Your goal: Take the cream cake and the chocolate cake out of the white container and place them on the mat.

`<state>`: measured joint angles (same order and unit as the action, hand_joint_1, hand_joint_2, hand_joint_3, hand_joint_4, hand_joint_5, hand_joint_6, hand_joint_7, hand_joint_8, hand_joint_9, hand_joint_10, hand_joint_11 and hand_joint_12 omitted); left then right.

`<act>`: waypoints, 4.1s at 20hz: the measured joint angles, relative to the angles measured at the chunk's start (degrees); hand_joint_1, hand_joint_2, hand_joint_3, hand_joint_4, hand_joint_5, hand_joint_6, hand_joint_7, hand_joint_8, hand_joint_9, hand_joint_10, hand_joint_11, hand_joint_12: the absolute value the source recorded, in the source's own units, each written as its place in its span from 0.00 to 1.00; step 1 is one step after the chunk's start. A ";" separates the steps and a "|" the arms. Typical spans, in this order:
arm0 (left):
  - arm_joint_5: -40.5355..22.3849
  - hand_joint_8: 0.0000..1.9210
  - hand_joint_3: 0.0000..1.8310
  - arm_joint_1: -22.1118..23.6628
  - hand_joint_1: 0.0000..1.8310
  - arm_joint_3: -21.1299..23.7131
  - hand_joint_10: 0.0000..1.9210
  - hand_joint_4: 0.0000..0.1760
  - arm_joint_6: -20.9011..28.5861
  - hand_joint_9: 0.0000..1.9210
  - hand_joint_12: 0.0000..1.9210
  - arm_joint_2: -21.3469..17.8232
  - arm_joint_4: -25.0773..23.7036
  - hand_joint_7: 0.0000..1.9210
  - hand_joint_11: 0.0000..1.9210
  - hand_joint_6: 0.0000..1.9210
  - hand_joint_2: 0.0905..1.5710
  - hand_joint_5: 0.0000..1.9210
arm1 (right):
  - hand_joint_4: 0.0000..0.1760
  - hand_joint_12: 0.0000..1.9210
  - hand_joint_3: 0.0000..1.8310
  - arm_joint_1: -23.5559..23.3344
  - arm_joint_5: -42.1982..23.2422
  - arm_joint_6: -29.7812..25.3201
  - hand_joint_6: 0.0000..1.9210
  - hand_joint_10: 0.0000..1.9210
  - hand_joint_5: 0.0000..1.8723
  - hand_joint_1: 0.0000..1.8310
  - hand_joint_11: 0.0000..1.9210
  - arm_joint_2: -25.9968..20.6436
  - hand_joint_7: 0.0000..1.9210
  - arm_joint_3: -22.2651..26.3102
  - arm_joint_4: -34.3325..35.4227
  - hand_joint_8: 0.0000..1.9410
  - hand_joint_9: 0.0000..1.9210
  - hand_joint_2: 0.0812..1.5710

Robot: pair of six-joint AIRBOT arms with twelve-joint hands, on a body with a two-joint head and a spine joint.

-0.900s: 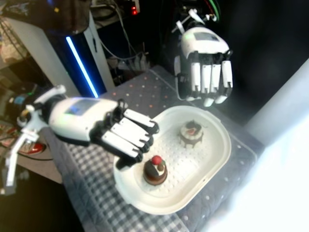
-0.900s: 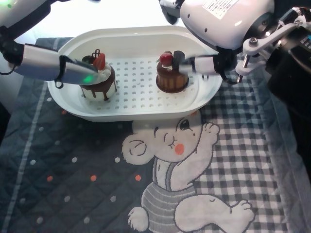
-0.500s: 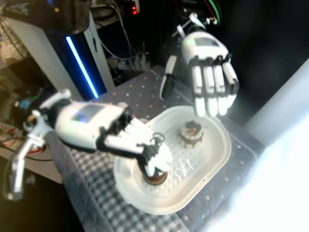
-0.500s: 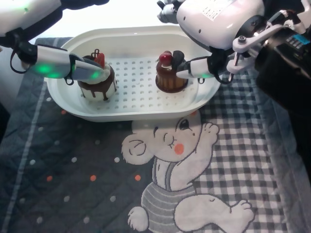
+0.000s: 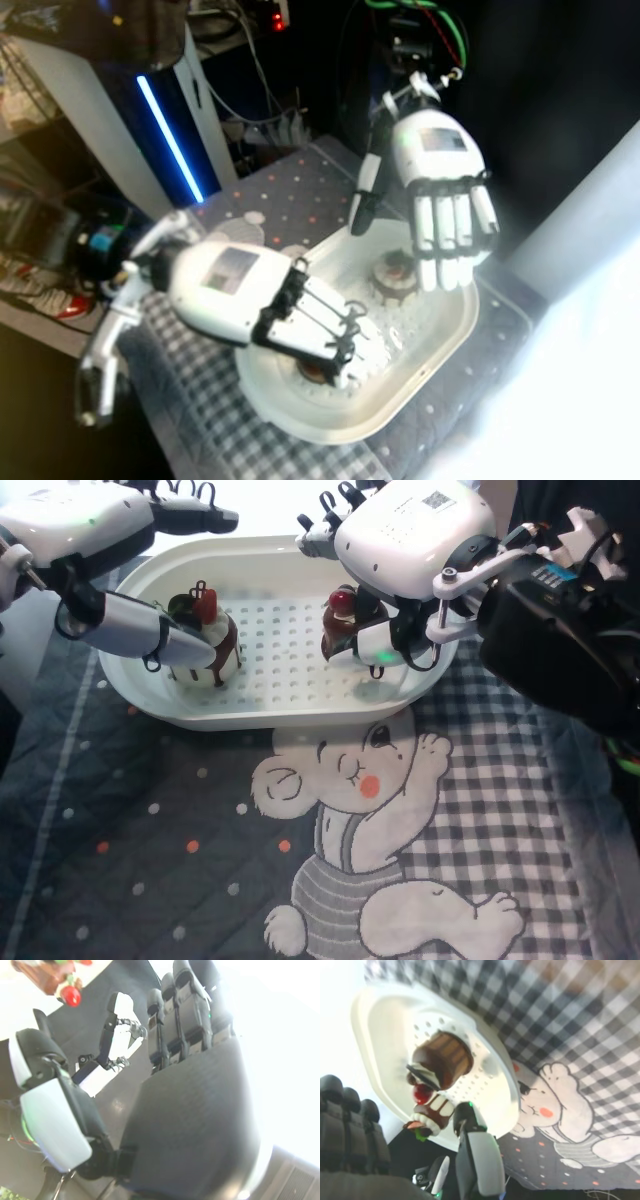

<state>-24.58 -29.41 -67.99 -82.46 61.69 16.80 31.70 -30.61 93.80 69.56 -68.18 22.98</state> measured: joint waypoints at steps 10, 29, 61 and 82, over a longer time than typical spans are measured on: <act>4.90 0.01 0.01 -0.22 0.49 -3.80 0.07 0.00 -0.02 0.25 0.73 3.85 1.11 0.24 0.00 0.01 0.56 0.22 | 0.00 0.69 0.00 0.00 3.91 0.13 0.01 0.04 0.33 0.49 0.08 2.01 0.33 -3.65 3.61 0.02 0.35 0.54; 6.05 0.70 0.00 -0.83 0.73 -7.34 0.80 0.00 1.11 0.38 0.76 6.73 4.44 0.38 0.28 0.73 0.78 0.32 | 0.00 0.96 0.00 0.00 5.05 -0.11 0.41 0.75 0.54 0.68 0.32 2.97 0.48 -4.68 4.46 0.67 0.43 0.71; -29.20 0.68 0.00 -24.22 0.73 27.41 0.77 0.00 9.20 0.42 0.74 -15.43 -5.27 0.36 0.37 0.74 0.78 0.31 | 0.00 0.89 0.00 22.80 -32.92 -0.09 0.31 0.67 0.60 0.70 0.26 -21.14 0.57 34.38 -4.46 0.54 0.39 0.66; -25.66 0.00 0.00 -32.59 0.29 24.79 0.08 0.50 24.65 0.06 0.43 -9.64 -3.41 0.09 0.00 0.00 0.56 0.12 | 0.00 0.76 0.00 32.46 -30.23 -7.04 0.02 0.31 0.30 0.36 0.07 -18.86 0.33 37.18 0.98 0.05 0.22 0.56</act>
<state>-50.24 -62.00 -43.20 -57.80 52.05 13.39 64.16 -60.84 86.76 50.70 -31.00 23.97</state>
